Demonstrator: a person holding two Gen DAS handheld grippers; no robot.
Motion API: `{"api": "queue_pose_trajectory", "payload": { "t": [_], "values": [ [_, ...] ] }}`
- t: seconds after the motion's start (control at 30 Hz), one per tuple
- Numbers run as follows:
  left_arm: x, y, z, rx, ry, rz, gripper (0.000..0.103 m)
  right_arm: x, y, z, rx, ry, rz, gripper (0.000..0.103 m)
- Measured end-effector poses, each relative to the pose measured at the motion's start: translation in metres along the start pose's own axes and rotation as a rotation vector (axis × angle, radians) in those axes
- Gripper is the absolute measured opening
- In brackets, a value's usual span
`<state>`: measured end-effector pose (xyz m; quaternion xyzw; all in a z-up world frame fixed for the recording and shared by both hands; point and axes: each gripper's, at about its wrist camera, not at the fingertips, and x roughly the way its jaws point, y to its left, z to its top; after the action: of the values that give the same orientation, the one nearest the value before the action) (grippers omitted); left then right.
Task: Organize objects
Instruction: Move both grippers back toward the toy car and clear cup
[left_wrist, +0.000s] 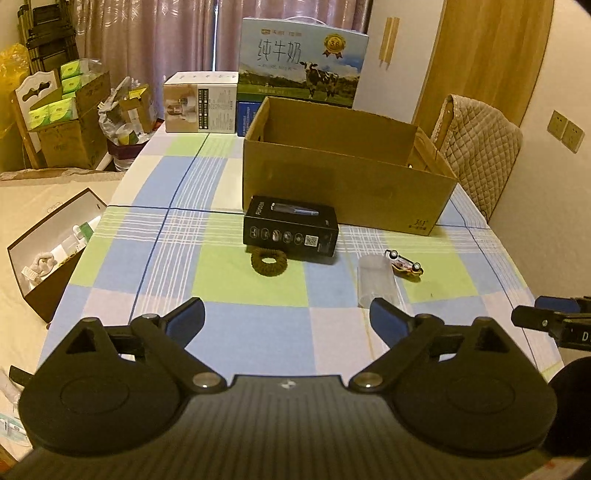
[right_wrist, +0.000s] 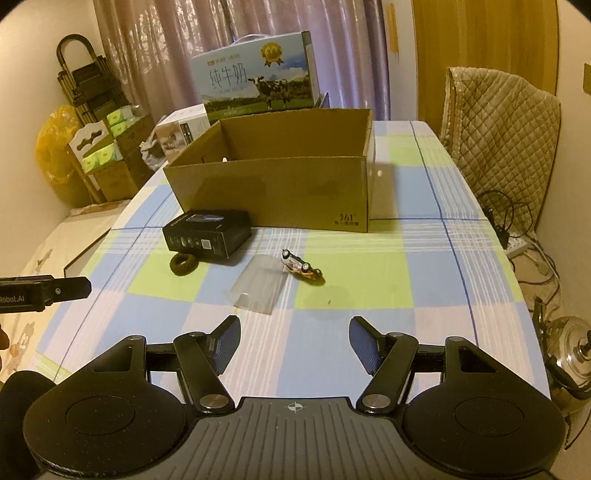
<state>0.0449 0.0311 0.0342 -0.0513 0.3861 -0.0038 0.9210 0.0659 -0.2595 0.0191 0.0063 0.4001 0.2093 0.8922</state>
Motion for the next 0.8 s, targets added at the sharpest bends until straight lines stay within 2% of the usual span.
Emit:
{"api": "queue_pose_trajectory", "payload": {
  "t": [0.37,0.8],
  "values": [
    [0.013,-0.008,-0.004,0.013,0.033,-0.012,0.097,0.013,-0.009,-0.001,0.018,0.033,0.001,0.063],
    [0.052,-0.029,-0.001,0.052,0.09,-0.043,0.099,0.053,-0.017,0.013,-0.099,0.109,0.022,0.063]
  ]
}}
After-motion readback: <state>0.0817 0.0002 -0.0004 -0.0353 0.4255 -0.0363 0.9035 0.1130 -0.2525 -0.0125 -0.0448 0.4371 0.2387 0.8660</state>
